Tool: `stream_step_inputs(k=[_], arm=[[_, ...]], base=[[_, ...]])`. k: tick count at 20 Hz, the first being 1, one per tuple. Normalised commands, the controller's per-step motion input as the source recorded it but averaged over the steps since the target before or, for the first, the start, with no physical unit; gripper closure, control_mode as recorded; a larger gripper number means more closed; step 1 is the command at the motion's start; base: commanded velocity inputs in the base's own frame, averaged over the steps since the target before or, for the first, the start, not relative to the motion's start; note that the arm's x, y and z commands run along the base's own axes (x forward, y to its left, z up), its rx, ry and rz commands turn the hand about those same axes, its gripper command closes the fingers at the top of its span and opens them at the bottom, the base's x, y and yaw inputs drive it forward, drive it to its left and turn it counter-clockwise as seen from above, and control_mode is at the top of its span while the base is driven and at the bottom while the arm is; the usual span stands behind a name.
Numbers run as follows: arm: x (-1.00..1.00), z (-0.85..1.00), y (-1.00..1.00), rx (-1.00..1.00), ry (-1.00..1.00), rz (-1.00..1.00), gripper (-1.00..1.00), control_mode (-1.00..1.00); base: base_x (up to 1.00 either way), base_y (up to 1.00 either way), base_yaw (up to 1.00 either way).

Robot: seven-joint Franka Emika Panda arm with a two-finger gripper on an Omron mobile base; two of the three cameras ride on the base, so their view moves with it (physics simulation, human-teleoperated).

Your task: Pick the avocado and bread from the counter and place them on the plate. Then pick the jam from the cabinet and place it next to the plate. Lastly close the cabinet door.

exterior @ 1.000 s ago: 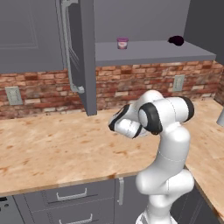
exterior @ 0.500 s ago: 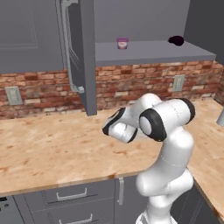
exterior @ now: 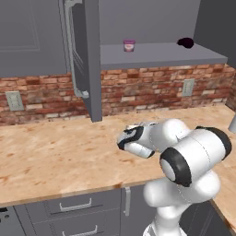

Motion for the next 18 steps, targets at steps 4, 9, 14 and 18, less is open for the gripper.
stream_step_inputs(k=[4,9,14,18], arm=[[-0.19,0.72,-0.02,0.13,0.24,-0.05,-1.00,-1.00],[-0.14,0.52,0.00,0.03,0.38,-0.05,-1.00,-1.00],[-0.25,0.41,0.00,0.00,0.17,0.00,-1.00,-1.00],[-0.44,0.12,-0.04,0.00,0.00,-0.01,-1.00,-1.00]], base=[[0.00,0.00,0.00],[0.00,0.00,0.00],[0.00,0.00,0.00],[0.00,0.00,0.00]])
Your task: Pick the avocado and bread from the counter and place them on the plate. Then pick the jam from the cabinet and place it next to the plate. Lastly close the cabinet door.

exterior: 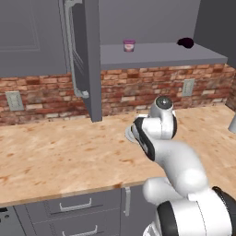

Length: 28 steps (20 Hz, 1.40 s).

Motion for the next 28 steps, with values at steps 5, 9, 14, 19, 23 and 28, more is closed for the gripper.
stream_step_inputs(k=[5,9,14,19,23,28], arm=[[-0.55,0.00,-0.09,0.00,-0.06,0.00,-1.00,-1.00],[-0.38,0.00,-0.06,0.00,0.00,-0.06,-1.00,-1.00],[-0.27,0.03,-0.16,0.03,0.06,-0.08,-1.00,-1.00],[-0.20,0.20,-0.25,0.08,0.23,-0.07,-1.00,-1.00],[-0.23,0.11,-0.11,0.06,0.18,-0.01,-1.00,-1.00],[-0.17,0.03,-0.03,0.00,0.14,0.00,-1.00,-1.00]], base=[[0.00,0.00,0.00],[0.00,0.00,0.00],[0.00,0.00,0.00],[0.00,0.00,0.00],[0.00,0.00,0.00],[0.00,0.00,0.00]])
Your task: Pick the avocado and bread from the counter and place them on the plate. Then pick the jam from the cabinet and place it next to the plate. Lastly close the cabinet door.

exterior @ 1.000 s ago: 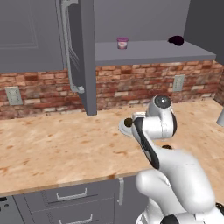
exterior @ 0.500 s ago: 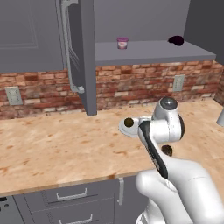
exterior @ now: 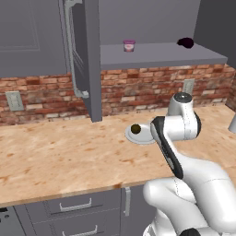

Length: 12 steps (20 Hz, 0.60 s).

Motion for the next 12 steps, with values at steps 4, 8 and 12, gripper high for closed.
stream_step_inputs(k=[4,8,12], arm=[[-0.24,0.00,-0.19,0.00,0.00,0.00,-1.00,-1.00],[-0.28,-0.03,-0.22,0.00,0.00,0.00,-1.00,-1.00],[-0.19,-0.12,-0.20,0.00,0.00,0.00,-1.00,-1.00]], base=[[0.00,0.00,0.00],[0.00,0.00,0.00],[0.00,0.00,0.00]])
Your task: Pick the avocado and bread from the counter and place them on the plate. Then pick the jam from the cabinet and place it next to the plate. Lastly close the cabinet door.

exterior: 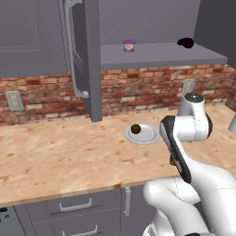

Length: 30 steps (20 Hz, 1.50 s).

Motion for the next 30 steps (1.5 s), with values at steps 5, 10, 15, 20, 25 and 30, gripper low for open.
stream_step_inputs(k=[5,10,15,20,25,30], arm=[[-0.07,-0.17,-0.10,0.00,-0.02,0.00,-1.00,-1.00],[0.00,-0.17,0.00,0.00,-0.02,0.01,-1.00,-1.00],[0.00,-0.19,-0.01,0.00,0.00,0.03,-1.00,-1.00],[0.00,-0.23,-0.05,0.00,0.00,0.04,-1.00,-1.00],[0.00,-0.19,-0.06,0.00,0.00,0.04,-1.00,-1.00],[0.06,-0.19,-0.08,0.00,0.00,0.03,-1.00,-1.00]], base=[[0.00,0.00,0.00],[0.00,0.00,0.00],[0.00,0.00,0.00],[0.00,0.00,0.00],[0.00,0.00,0.00],[0.00,0.00,0.00]])
